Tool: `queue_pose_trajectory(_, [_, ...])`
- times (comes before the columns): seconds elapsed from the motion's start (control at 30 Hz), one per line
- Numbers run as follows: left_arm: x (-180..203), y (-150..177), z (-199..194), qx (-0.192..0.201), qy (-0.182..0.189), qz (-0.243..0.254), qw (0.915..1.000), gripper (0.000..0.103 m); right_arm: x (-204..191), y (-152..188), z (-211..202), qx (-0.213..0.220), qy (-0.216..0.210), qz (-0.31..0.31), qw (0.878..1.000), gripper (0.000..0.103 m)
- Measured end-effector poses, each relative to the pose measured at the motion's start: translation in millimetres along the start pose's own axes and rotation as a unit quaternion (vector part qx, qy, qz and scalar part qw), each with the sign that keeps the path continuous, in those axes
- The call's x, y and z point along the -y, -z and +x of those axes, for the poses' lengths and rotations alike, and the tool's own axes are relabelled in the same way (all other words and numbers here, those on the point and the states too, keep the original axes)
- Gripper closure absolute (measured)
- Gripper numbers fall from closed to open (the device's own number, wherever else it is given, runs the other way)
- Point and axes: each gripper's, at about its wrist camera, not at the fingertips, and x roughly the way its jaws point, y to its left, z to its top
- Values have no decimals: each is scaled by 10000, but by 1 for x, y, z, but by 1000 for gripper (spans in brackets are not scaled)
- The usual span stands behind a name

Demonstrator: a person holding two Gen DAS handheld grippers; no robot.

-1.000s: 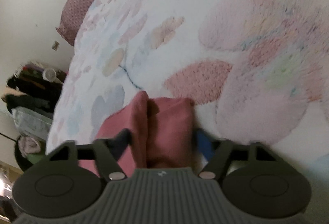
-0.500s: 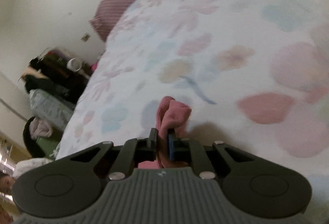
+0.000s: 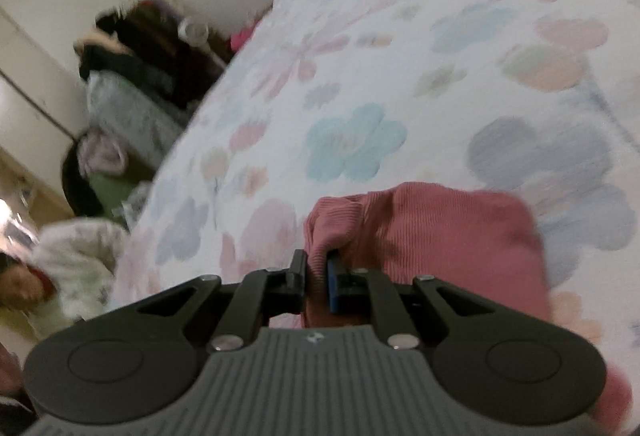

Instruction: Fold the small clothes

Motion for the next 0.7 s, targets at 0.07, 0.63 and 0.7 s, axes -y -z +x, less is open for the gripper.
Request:
queue_pose_trajectory(0.07, [-4,1,-2,21,40,-8,10000,65,-12,7,23,-105,155,-104,9998,98])
queue_pose_trajectory(0.63, [-7,17,-34,123,-14,-53,9999,55,-51,24,62,-702,438,-471,9955,65])
queue_pose_trajectory(0.7, [-3,24,-43,124,-86,-60,9999,53,-68,29,33,-613,285,-681,9954,64])
